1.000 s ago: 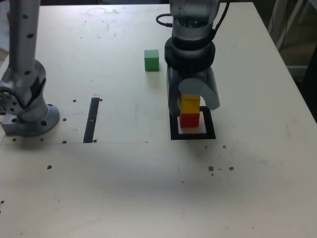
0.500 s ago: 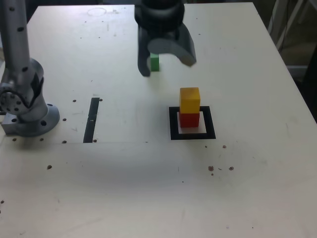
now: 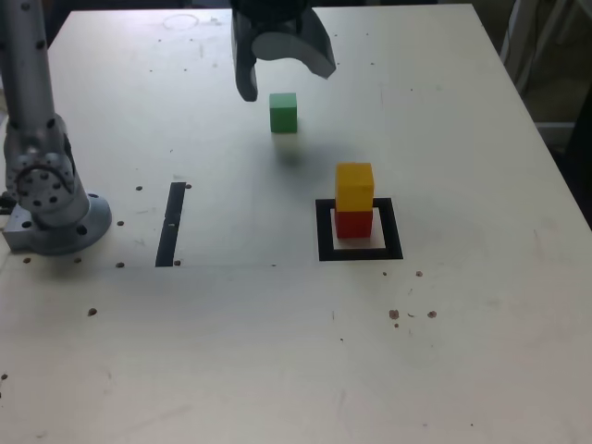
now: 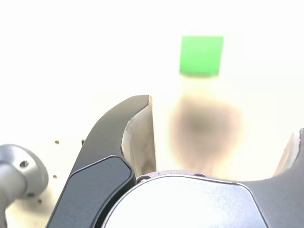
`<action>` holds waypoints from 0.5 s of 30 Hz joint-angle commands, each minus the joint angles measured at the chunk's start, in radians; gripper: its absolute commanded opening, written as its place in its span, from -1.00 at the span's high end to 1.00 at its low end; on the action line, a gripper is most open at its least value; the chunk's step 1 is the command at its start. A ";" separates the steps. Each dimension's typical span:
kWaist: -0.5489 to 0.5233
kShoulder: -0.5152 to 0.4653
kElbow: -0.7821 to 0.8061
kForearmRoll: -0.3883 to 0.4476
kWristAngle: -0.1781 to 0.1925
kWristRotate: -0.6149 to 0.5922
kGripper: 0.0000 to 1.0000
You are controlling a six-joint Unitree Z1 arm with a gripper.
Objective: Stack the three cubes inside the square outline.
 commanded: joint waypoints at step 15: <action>0.176 0.227 0.000 -0.112 0.015 0.148 -0.89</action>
